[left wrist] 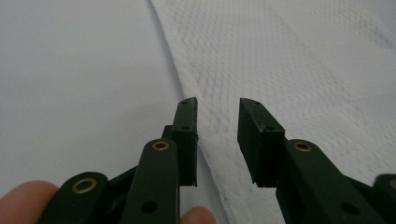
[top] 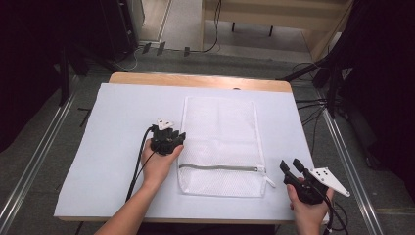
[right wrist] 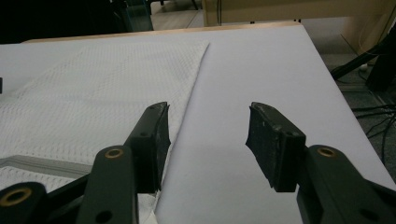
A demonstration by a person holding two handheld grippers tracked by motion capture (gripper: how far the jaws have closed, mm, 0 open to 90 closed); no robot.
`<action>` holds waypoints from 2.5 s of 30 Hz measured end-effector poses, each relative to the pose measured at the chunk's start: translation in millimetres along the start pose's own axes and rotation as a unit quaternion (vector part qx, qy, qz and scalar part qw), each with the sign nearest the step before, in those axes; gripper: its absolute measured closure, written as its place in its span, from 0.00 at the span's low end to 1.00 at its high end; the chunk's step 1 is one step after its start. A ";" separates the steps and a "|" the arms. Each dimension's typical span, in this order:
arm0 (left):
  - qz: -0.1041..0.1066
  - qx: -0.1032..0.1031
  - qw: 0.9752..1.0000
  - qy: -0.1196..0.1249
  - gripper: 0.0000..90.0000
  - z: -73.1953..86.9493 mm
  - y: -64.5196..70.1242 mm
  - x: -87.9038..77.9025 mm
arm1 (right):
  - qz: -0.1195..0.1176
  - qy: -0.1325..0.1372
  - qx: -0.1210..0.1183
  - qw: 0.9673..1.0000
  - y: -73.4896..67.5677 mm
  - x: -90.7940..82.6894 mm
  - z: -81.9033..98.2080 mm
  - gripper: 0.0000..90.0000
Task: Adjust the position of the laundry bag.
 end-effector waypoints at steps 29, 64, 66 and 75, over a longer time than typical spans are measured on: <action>0.022 -0.004 0.999 -0.043 0.93 -0.7 5.0 18.3 | -0.006 -0.004 0.012 1.000 6.0 0.9 2.1 0.55; 0.020 -0.026 0.998 -0.058 1.00 -4.8 -53.6 7.5 | -0.007 -0.010 0.012 1.000 4.0 1.3 3.4 0.55; 0.017 -0.028 0.998 -0.059 1.00 -4.7 -59.9 6.6 | -0.008 -0.011 0.011 1.000 4.0 1.5 3.5 0.55; 0.004 -0.032 0.997 -0.067 1.00 -3.9 -87.2 5.7 | -0.013 -0.013 0.008 1.000 -0.9 2.7 3.3 0.56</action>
Point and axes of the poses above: each handheld gripper's, and its own axes: x roughly forward along the jaws, z roughly out of its underside, y roughly to its right, the point moved 1 cm from there along x, roughly forward along the jaws, and after that the axes turned 15 degrees about -z, right-handed, at the moved point
